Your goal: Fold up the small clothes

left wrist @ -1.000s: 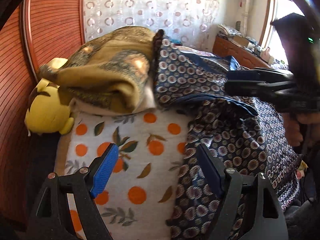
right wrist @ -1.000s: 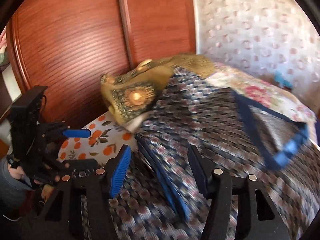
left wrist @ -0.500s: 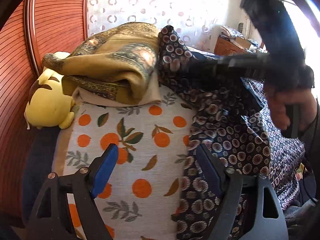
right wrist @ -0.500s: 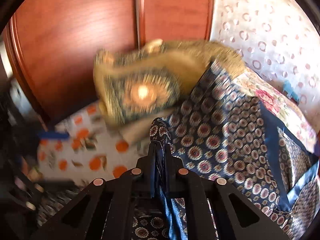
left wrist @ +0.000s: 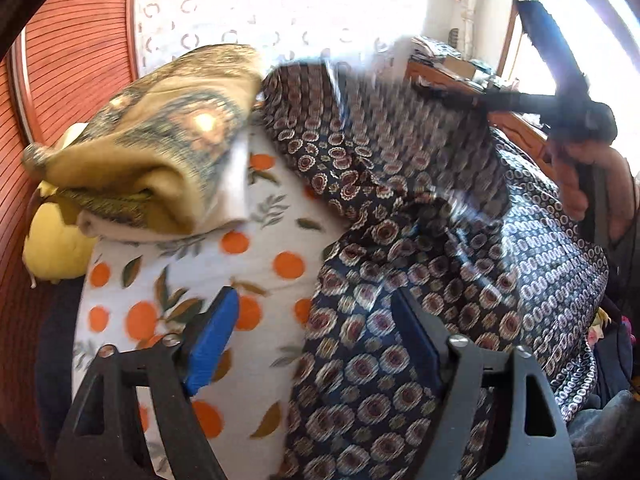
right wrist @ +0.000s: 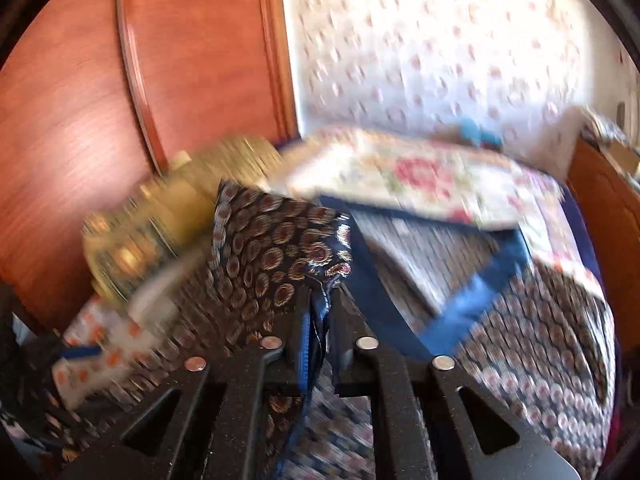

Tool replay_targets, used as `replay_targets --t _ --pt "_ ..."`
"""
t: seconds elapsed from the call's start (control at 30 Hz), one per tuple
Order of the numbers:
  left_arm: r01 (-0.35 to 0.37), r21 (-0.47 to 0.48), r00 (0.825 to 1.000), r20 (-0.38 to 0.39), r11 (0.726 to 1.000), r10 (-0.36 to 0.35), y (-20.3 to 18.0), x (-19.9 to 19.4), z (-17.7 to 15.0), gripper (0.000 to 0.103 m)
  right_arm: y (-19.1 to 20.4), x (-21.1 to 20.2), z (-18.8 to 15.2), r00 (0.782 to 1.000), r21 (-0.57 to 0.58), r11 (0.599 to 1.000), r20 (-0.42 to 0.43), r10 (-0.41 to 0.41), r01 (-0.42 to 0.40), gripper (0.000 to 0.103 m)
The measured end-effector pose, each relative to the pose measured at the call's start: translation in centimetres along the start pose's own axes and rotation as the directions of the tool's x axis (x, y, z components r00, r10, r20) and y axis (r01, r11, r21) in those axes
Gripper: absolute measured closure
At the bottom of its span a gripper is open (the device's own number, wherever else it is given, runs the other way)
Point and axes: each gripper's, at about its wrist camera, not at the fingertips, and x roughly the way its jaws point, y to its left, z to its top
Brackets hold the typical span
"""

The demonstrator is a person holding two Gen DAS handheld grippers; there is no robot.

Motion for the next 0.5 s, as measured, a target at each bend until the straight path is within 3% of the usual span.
replay_targets --t 0.1,0.23,0.3,0.4,0.5 --pt "0.012 0.021 1.000 -0.010 1.000 -0.012 -0.7 0.7 0.8 0.042 -1.2 1.1 -1.7 0.995 -0.001 0.995 -0.040 -0.095 0.095 0.071" --pt "0.020 0.032 0.999 -0.036 0.999 -0.019 -1.0 1.8 1.4 0.056 -2.3 1.1 -3.7 0.997 0.019 0.998 -0.046 -0.058 0.059 0.053" --pt "0.014 0.034 0.999 -0.038 0.999 -0.013 -1.1 1.8 1.6 0.085 -2.2 0.2 -4.9 0.998 0.009 0.999 -0.046 -0.045 0.046 0.053" --pt "-0.025 0.024 0.999 0.032 0.999 0.024 -0.8 0.0 1.6 0.098 -3.3 -1.5 -6.0 0.998 -0.006 1.000 -0.058 -0.027 0.027 0.053" --pt "-0.109 -0.056 0.988 0.104 0.992 0.115 0.9 -2.2 1.3 0.098 -3.2 -2.8 -7.0 0.998 -0.019 1.000 -0.060 0.015 -0.016 0.053"
